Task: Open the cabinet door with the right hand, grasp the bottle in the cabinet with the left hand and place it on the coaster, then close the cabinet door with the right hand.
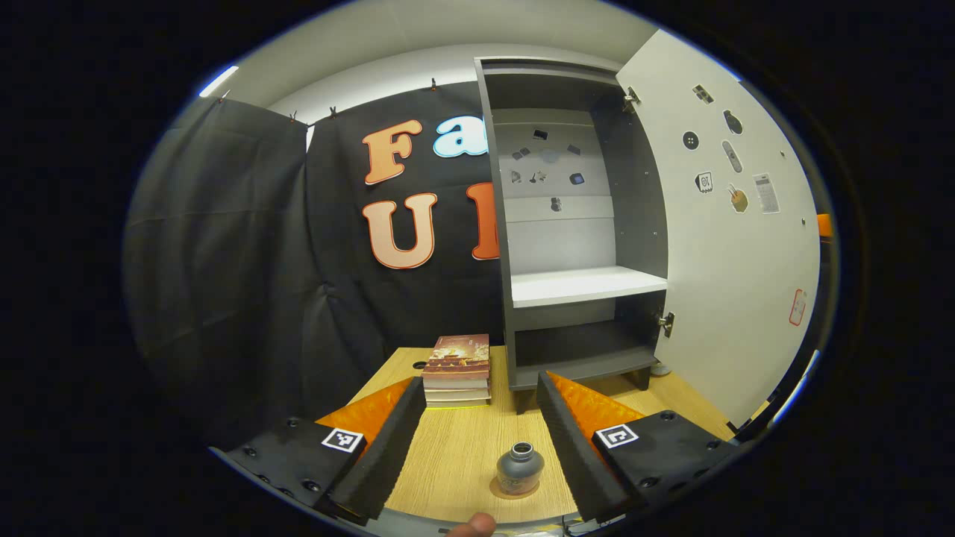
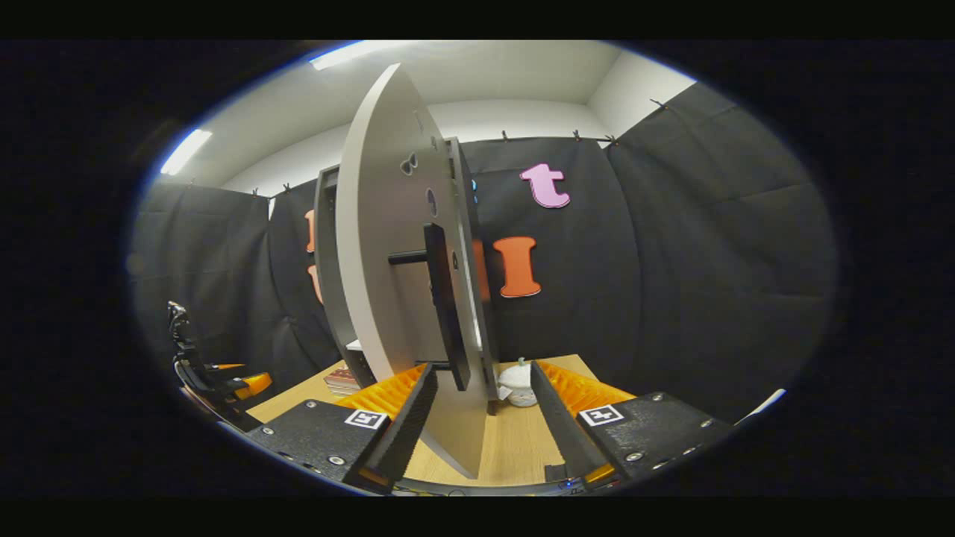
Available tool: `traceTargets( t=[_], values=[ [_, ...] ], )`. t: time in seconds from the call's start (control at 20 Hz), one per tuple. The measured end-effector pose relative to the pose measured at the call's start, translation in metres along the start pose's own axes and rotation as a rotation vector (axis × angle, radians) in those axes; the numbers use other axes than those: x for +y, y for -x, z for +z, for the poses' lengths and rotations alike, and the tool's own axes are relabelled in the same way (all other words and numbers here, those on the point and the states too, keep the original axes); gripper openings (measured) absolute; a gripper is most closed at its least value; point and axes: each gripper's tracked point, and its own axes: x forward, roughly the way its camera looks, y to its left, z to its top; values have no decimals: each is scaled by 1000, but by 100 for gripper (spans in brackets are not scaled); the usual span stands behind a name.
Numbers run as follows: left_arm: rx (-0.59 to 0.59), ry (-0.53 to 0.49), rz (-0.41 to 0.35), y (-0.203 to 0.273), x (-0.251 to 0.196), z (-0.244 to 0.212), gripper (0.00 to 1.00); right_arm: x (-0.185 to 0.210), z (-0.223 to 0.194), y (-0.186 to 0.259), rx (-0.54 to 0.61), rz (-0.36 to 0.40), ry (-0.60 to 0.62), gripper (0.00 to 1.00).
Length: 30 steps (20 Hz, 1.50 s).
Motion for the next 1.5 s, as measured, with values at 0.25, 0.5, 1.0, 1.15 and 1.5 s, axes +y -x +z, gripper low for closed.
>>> traceTargets(
  t=[0.25,0.5,1.0,1.15,1.5],
  values=[
    [2,27,-46,-18,0,3,97,41,-3,-3,6,33,36,77],
    [-22,55,-81,-38,29,15,97,94,-3,-20,-6,57,49,77],
    [-61,72,-126,-67,84,33,96,206,-21,-85,16,122,11,79],
    [-68,86,-119,-76,101,36,96,239,-17,-121,2,122,30,83],
    [-80,114,-111,-97,133,41,95,300,-21,-197,-19,132,50,87]
  ],
)
